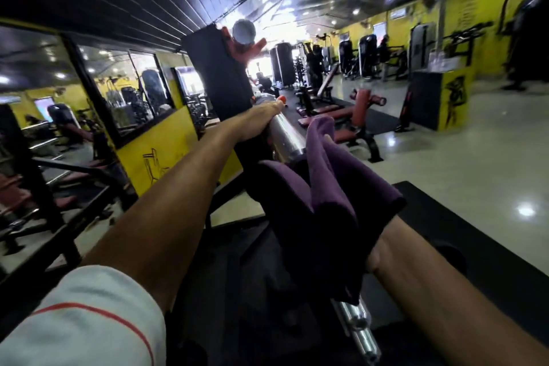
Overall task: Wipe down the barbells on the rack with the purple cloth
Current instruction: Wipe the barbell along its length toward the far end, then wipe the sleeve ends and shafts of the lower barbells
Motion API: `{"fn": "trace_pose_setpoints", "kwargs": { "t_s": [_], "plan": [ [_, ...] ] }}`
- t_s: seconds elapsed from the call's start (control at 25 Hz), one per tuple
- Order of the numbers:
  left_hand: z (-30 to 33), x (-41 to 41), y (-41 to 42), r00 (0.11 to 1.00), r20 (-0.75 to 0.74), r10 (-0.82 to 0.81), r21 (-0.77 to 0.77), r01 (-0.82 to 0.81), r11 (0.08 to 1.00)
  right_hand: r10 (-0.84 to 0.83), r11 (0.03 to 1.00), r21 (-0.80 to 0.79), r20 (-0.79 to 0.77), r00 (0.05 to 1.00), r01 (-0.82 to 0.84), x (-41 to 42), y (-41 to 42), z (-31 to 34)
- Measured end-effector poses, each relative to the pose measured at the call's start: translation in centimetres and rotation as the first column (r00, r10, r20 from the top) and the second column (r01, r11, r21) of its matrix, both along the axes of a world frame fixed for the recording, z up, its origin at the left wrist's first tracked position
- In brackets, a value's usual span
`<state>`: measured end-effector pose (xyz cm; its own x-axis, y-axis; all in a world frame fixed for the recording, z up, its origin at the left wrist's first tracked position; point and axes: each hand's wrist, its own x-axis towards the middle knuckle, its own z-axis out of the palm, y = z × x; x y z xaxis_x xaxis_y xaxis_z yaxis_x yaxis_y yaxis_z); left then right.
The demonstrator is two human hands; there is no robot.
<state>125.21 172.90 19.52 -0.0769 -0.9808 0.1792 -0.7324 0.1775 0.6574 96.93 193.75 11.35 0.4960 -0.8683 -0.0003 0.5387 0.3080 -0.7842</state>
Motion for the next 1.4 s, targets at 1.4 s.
{"fn": "trace_pose_setpoints", "kwargs": {
  "t_s": [1.4],
  "plan": [
    [-48.6, -45.2, -11.0, 0.963, -0.061, -0.262, 0.748, 0.218, 0.627, -0.230, 0.944, -0.270, -0.951, -0.206, 0.191, -51.5, -25.7, -38.5]
  ]
}}
